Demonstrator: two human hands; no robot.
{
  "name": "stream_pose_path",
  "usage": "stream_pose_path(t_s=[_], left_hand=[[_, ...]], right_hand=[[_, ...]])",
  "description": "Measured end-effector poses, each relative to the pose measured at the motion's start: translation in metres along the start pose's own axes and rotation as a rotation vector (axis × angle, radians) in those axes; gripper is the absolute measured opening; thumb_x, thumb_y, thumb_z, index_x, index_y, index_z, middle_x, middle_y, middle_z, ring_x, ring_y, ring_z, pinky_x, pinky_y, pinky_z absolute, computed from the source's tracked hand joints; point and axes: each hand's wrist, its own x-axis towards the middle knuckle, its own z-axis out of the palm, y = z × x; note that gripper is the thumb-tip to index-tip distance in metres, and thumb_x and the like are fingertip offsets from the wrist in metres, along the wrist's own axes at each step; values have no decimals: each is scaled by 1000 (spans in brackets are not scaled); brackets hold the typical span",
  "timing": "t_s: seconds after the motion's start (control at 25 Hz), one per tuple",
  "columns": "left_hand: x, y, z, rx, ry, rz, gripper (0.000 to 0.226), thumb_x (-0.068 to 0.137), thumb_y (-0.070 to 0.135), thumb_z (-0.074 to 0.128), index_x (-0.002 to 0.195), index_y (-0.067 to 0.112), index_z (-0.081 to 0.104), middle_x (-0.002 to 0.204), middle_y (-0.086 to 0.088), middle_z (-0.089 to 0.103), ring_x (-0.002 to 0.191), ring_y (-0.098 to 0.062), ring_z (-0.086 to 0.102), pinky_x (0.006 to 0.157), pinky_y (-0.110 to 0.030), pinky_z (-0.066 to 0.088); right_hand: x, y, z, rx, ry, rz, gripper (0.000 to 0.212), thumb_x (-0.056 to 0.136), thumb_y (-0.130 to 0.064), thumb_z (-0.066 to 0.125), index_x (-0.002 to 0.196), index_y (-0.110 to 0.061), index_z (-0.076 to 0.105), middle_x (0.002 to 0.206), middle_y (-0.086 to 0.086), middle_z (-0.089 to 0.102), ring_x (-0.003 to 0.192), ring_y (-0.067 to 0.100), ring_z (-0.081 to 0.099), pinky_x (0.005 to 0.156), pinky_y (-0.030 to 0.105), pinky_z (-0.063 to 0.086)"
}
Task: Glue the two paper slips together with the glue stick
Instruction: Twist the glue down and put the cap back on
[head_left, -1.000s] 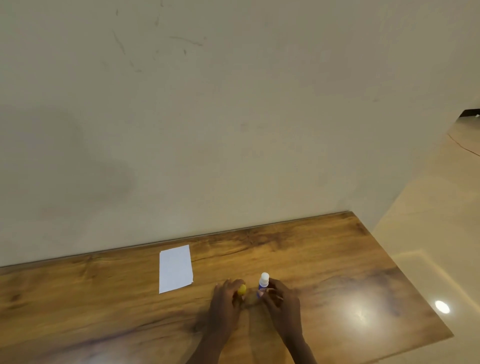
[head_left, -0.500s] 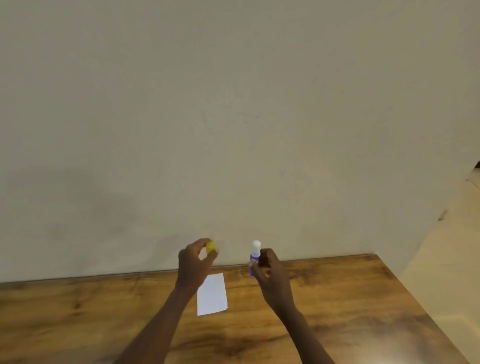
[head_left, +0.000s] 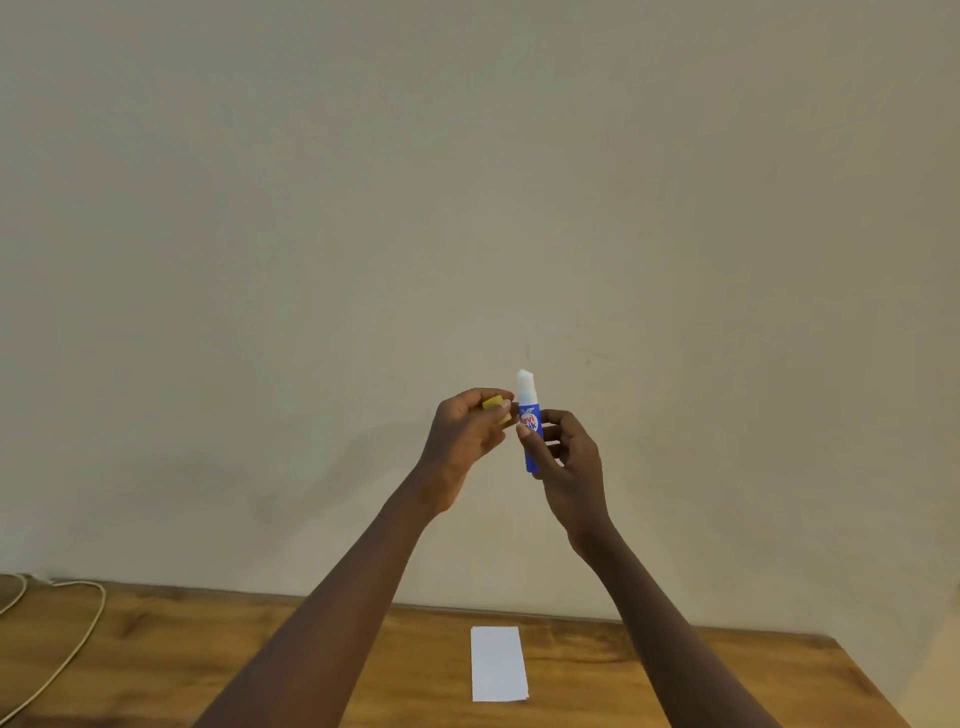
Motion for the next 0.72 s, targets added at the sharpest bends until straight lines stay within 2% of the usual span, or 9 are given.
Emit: stream_pose_path(t_s=[0.12,0.2,0.4,0.52,0.64,0.72], left_hand=[[-5,13,6,-47,-18,27,11,90,10,49,93,14,60,92,-4,63,88,-18,62,70,-18,54],[-8,17,9,-75,-2,8,12,89,9,51,99,11,57,96,-7,62,88,-20,62,68,-18,55],[-14,25,11,-111,-56,-29,8,87,12,54,91,17,58,89,-2,63,79,-18,63,60,-20,56],[-14,28,10,-80,-62,-8,9,87,13,54,88,20,58,88,-2,62,79,-18,63,60,-19,56],[-16,29,12,-35,-37,13,11,87,13,54,97,14,58,87,0,62,79,-19,63,63,-20,56],[-14,29,12,-23,-37,4,14,88,15,53,100,12,59,89,1,64,89,-23,61,77,-31,54]], right_hand=[[-1,-16,3,53,-8,14,15,86,-23,56,98,-17,52,79,-5,57,64,11,53,48,11,47],[-1,-25,4,97,-7,14,14,86,-22,56,98,-19,52,81,-2,58,65,12,55,49,11,48],[-2,-39,2,180,3,-11,11,85,-17,57,95,-14,56,85,5,63,66,17,60,50,11,49],[-4,-43,-1,176,-25,-14,9,83,-15,60,92,-11,59,85,12,64,63,16,57,48,12,47],[-7,-42,1,214,-8,16,11,83,-19,60,92,-19,54,87,11,63,67,17,59,51,13,49],[-9,-42,5,334,-1,166,16,88,-32,49,93,-17,51,82,10,60,64,17,58,53,18,50]])
